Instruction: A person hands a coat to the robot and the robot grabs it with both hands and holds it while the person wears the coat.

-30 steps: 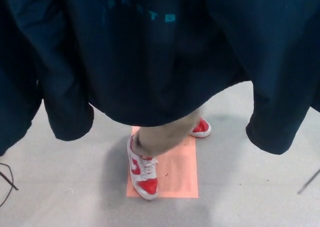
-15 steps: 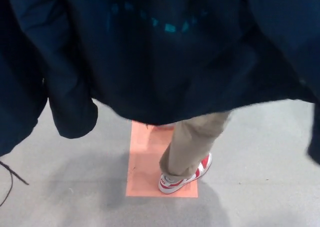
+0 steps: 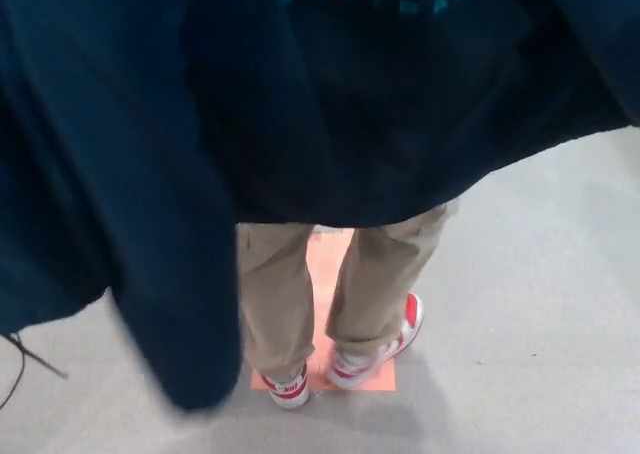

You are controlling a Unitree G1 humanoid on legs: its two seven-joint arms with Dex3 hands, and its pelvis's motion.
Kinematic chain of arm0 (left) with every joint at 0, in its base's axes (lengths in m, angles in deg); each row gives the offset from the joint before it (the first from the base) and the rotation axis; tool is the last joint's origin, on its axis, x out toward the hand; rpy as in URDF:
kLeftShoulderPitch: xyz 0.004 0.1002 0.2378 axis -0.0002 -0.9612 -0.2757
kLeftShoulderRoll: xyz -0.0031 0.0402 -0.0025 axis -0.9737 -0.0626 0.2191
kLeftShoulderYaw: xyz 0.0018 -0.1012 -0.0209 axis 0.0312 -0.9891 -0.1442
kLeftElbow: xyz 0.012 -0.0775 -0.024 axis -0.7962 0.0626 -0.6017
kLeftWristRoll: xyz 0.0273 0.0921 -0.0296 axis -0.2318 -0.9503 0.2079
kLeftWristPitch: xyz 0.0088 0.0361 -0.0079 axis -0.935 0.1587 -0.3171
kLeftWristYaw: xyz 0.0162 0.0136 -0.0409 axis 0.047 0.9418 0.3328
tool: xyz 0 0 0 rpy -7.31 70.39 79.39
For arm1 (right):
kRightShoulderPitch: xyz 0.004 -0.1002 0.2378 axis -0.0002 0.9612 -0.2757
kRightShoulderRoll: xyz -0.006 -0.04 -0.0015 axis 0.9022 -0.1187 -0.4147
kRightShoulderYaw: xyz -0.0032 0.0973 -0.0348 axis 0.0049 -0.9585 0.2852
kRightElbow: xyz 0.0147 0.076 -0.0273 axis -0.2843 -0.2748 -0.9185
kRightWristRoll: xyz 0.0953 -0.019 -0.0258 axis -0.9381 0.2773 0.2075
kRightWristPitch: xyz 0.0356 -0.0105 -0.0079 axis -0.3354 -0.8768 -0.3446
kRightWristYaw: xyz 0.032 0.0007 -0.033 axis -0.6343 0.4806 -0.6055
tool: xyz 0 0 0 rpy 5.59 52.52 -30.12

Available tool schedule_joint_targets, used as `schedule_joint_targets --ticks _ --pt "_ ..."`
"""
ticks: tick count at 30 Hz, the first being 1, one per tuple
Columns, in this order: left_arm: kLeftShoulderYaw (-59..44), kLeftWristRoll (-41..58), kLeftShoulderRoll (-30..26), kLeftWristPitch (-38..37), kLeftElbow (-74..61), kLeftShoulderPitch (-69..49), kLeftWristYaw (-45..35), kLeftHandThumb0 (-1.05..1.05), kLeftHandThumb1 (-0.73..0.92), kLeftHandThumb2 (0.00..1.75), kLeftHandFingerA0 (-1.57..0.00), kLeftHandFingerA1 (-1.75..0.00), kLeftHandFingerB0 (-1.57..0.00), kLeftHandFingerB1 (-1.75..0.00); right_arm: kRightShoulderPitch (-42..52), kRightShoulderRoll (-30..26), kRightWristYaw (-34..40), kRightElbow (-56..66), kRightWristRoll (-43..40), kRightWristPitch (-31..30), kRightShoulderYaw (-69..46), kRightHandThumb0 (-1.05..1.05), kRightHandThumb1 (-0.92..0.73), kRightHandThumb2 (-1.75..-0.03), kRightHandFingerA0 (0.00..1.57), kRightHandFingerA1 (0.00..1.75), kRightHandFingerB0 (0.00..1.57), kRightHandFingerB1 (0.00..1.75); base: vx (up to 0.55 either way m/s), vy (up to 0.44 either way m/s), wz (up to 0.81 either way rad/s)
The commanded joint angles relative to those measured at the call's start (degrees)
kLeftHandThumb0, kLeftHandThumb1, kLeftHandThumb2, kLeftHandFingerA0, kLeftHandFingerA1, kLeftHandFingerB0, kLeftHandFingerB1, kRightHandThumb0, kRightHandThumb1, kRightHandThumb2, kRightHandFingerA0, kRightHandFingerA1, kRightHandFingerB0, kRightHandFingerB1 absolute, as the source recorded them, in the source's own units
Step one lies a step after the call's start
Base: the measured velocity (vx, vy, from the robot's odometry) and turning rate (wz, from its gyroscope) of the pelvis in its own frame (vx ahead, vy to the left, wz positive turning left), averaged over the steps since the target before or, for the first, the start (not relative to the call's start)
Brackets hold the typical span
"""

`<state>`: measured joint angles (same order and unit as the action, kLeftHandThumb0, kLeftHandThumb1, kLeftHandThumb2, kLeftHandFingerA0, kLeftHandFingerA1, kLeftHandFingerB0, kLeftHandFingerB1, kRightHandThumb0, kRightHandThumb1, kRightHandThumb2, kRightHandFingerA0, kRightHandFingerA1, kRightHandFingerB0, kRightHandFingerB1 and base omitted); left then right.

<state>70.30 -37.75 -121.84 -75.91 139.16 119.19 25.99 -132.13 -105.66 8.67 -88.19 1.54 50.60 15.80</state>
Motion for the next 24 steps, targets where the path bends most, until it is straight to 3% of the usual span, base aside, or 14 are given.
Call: schedule_joint_targets --ticks 1,2,3,4,5,9,10,11,12,19,20,21,22,24 --pt "0.2 0.1 -2.7 2.5 0.3 2.2 0.7 -0.24 0.63 0.63 -0.96 -1.63 -0.75 -0.70 -1.7 -1.9 0.1 -0.2 -0.4 -3.1 0.6 -0.20 -0.62 -0.59 0.87 1.68 0.79 0.82 0.00 0.000 0.00" --pt "0.4 0.1 -2.8 2.4 0.3 2.4 0.5 -0.23 0.62 0.63 -0.95 -1.65 -0.74 -0.74 -1.8 -1.9 0.1 -0.3 -0.3 -3.2 0.8 -0.18 -0.46 -0.85 1.14 1.35 0.76 0.93 0.00 0.000 0.00" --pt "0.4 0.2 -2.8 2.4 0.3 2.4 0.3 -0.23 0.62 0.63 -0.95 -1.65 -0.74 -0.74 -2.0 -1.9 -0.1 -0.3 -0.3 -3.4 1.0 -0.18 -0.46 -0.85 1.14 1.35 0.76 0.93 0.00 0.000 0.00" --pt "0.5 0.1 -2.9 2.5 0.4 2.5 -0.1 -0.24 0.62 0.62 -0.93 -1.65 -0.74 -0.71 -2.0 -1.9 -0.1 -0.3 -0.4 -3.5 1.1 -0.16 -0.65 -0.58 0.82 1.69 0.72 1.02 0.00 0.000 0.00" --pt "0.6 0.1 -2.9 2.3 0.4 2.6 -0.2 -0.24 0.61 0.63 -0.95 -1.65 -0.75 -0.70 -2.1 -1.9 -0.2 -0.3 -0.4 -3.6 1.2 -0.14 -0.65 -0.58 0.82 1.71 0.70 1.08 0.00 0.000 0.00" --pt "1.1 -0.2 -2.8 2.8 0.3 2.7 -0.3 -0.21 0.65 0.59 -0.97 -1.62 -0.76 -0.68 -2.1 -2.0 -0.5 -0.2 -0.4 -3.9 1.6 -0.15 -0.65 -0.58 0.83 1.72 0.73 1.02 0.00 0.000 0.00" --pt "1.1 -0.1 -2.8 2.8 0.3 2.6 -0.8 -0.22 0.66 0.59 -0.96 -1.62 -0.74 -0.71 -2.1 -1.9 -0.4 -0.2 -0.5 -3.9 1.7 -0.20 -0.46 -0.85 1.16 1.36 0.78 0.89 0.00 0.000 0.00" --pt "1.0 0.1 -2.9 2.5 0.3 2.6 -0.9 -0.23 0.64 0.64 -0.96 -1.63 -0.74 -0.73 -2.2 -1.9 -0.5 -0.2 -0.5 -4.0 1.8 -0.20 -0.47 -0.85 1.14 1.35 0.77 0.90 0.00 0.000 0.00" --pt "0.9 0.3 -2.9 2.2 0.2 2.4 -0.6 -0.22 0.66 0.64 -0.98 -1.65 -0.75 -0.76 -2.2 -1.9 -0.6 -0.2 -0.6 -3.9 1.7 -0.18 -0.63 -0.59 0.85 1.69 0.78 0.90 0.00 0.000 0.00" --pt "1.1 0.2 -2.6 3.0 0.2 2.5 -1.2 -0.22 0.63 0.63 -0.98 -1.70 -0.72 -0.86 -2.0 -1.9 -0.4 -0.2 -1.2 -3.1 1.4 -0.21 -0.63 -0.58 0.94 1.56 0.84 0.60 0.00 0.000 0.00" --pt "1.1 0.2 -2.5 3.1 0.2 2.6 -1.2 -0.19 0.48 0.90 -1.23 -1.34 -0.76 -0.88 -2.1 -1.9 -0.5 -0.2 -1.3 -3.1 1.3 -0.21 -0.64 -0.59 0.92 1.57 0.84 0.63 0.08 -0.009 0.02" --pt "1.1 0.2 -2.5 3.1 0.2 2.7 -1.3 -0.19 0.48 0.90 -1.23 -1.34 -0.76 -0.88 -2.1 -2.0 -0.6 -0.2 -1.3 -3.0 1.3 -0.21 -0.64 -0.59 0.92 1.57 0.84 0.63 0.00 0.000 0.00" --pt "1.1 0.2 -2.5 2.9 0.2 2.8 -1.1 -0.19 0.64 0.63 -0.96 -1.69 -0.73 -0.85 -2.3 -2.0 -0.7 -0.2 -1.5 -3.0 1.2 -0.21 -0.64 -0.59 0.92 1.57 0.84 0.62 0.00 0.000 0.00" --pt "1.0 0.2 -2.4 2.6 0.2 2.9 -0.6 -0.21 0.64 0.63 -0.98 -1.67 -0.76 -0.76 -2.3 -1.9 -1.0 -0.3 -1.5 -3.1 1.1 -0.19 -0.64 -0.59 0.88 1.60 0.82 0.73 0.00 0.000 0.00"
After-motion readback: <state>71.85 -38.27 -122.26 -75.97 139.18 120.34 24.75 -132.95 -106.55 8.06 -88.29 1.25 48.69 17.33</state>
